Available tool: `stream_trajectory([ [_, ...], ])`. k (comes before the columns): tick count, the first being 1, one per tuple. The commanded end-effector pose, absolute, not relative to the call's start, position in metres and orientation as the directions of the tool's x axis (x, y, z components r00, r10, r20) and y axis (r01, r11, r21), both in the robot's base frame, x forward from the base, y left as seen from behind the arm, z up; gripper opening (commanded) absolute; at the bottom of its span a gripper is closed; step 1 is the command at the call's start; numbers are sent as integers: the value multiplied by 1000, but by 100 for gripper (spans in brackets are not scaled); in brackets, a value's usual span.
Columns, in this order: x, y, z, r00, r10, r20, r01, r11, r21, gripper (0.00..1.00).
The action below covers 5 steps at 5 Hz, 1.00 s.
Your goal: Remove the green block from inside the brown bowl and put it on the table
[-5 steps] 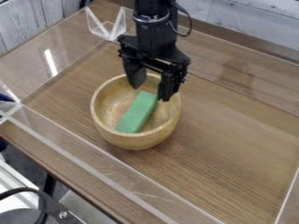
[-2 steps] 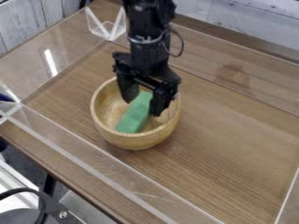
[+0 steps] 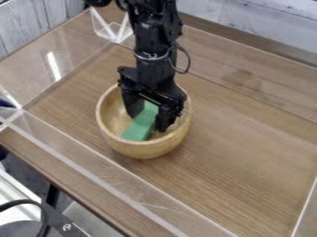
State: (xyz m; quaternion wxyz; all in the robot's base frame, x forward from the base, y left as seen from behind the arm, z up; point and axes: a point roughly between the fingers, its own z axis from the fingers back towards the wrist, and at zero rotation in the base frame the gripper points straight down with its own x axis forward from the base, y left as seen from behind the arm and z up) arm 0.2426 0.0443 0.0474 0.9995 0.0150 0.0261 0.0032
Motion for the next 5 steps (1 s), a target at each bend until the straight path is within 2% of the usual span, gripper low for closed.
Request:
stream_trajectory([
  [1, 248, 47, 52, 1000, 10, -21, -9, 999, 38, 100],
  [4, 250, 47, 42, 1000, 7, -25, -7, 1000, 30, 100],
  [5, 250, 47, 40, 1000, 9, -25, -9, 1000, 26, 0],
])
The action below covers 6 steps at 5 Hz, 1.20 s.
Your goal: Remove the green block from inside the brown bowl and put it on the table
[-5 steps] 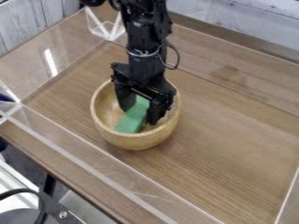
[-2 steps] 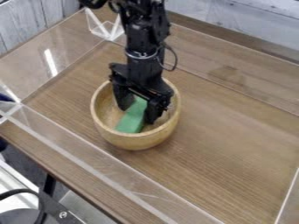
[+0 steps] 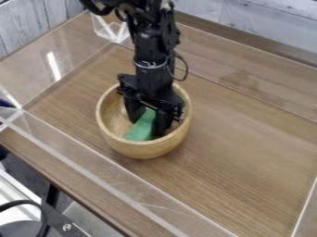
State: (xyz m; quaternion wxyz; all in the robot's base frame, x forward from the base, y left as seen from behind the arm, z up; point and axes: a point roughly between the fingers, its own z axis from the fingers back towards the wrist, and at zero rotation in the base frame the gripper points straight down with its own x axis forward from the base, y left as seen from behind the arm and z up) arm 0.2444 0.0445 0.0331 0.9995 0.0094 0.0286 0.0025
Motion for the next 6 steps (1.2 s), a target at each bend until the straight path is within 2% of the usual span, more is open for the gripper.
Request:
stream_trajectory([
  [1, 250, 46, 42, 1000, 9, -23, -8, 1000, 20, 0],
  [6, 258, 32, 71, 999, -14, 29, 15, 999, -29, 0],
])
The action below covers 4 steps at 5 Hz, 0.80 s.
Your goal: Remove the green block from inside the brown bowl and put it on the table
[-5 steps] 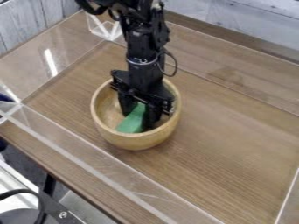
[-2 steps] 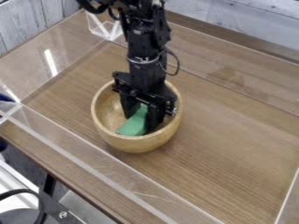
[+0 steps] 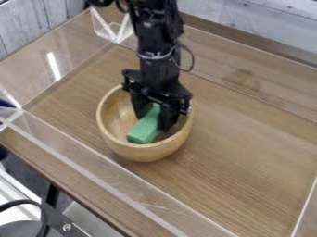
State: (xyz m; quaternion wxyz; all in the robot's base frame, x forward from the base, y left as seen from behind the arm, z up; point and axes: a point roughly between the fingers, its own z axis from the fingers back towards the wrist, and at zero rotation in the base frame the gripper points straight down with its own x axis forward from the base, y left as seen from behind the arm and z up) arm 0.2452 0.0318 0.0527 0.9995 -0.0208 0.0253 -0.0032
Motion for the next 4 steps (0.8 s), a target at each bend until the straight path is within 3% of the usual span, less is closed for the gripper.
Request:
stream_trajectory([
  [1, 262, 21, 80, 998, -30, 48, 32, 999, -42, 0],
  [3, 272, -9, 98, 993, -80, 83, 85, 994, -61, 0],
  [4, 278, -39, 96, 989, -124, 85, 130, 989, -66, 0],
])
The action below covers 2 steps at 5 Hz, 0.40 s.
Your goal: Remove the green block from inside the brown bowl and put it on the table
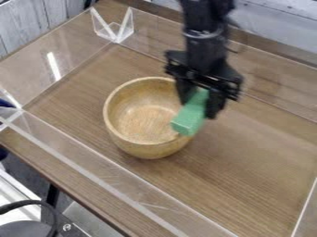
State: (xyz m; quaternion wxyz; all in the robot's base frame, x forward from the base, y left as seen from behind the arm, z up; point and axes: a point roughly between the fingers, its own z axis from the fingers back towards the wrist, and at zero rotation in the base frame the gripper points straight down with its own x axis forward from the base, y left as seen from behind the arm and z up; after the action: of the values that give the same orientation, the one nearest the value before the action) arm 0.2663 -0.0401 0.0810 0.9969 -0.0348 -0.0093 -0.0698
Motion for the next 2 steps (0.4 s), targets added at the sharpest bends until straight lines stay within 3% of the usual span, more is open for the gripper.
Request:
stream_trajectory([
  [1, 279, -73, 87, 984, -158, 81, 164, 984, -66, 0],
  [2, 276, -84, 76, 982, -175, 67, 180, 981, -69, 0],
])
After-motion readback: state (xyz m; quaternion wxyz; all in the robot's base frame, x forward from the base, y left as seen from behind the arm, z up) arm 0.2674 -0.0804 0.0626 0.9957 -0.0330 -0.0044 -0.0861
